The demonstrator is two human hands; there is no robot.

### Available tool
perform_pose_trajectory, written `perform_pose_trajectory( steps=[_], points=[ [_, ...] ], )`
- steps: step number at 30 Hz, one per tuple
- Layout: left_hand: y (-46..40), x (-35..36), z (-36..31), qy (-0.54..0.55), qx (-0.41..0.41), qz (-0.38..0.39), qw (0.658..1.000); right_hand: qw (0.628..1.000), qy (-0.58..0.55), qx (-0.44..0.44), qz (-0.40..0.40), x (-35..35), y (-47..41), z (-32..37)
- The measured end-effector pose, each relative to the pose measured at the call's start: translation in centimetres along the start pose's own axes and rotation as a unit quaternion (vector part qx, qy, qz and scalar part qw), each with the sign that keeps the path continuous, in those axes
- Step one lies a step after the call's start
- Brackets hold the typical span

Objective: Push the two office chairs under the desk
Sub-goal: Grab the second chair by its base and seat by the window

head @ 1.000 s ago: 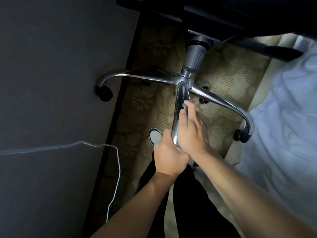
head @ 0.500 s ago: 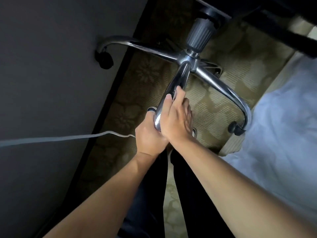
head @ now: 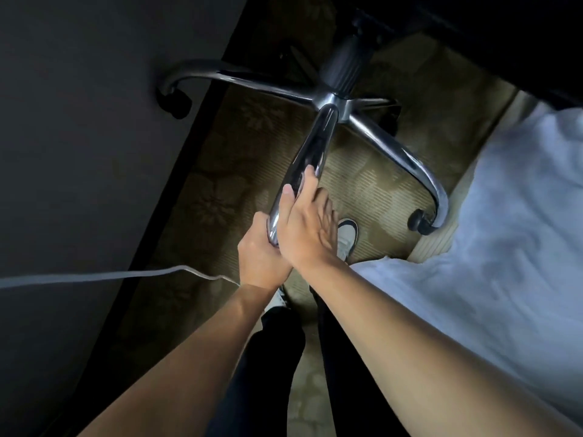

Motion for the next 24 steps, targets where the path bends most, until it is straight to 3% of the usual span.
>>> perform_pose_trajectory(
  steps=[4,8,13,15,18,21,24],
  points=[
    [1.6,0.5,3.4,0.001,-0.027,0.03,0.999,0.998,0.036,0.008,0.059,1.7,1.8,-0.9],
    [2.4,1.2,3.7,0.025,-0.034,0.053,0.998,0.99,0.127,-0.054,0.04,-0.8,4.7,0.8],
    [2.3,1.9,4.4,0.017,-0.02,0.054,0.998,0.944,0.183,-0.231,-0.146,-7.6,8.5,6.2],
    [2.6,1.8,4.3,0.011,-0.009,0.057,0.998,0.91,0.208,-0.256,-0.252,-11.0,9.4,7.7],
    [3.3,2.0,5.0,0.018,-0.009,0.058,0.998,0.861,0.267,-0.281,-0.329,-14.8,9.8,9.3],
    [3.5,2.5,6.7,0.02,-0.026,0.06,0.998,0.826,0.325,-0.289,-0.359,-17.5,8.9,10.0],
    [3.6,2.7,8.2,0.013,-0.049,0.07,0.996,0.84,0.419,-0.199,-0.282,-17.4,6.5,9.1]
  ],
)
Point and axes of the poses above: each hand's wrist, its own y-axis away from the middle knuckle, its own x-axis out of the palm, z = x × y, the point moved 6 cm from there along -y, towards the middle knuckle, and after that the axes turned 11 degrees about z, right-handed, at the moved point
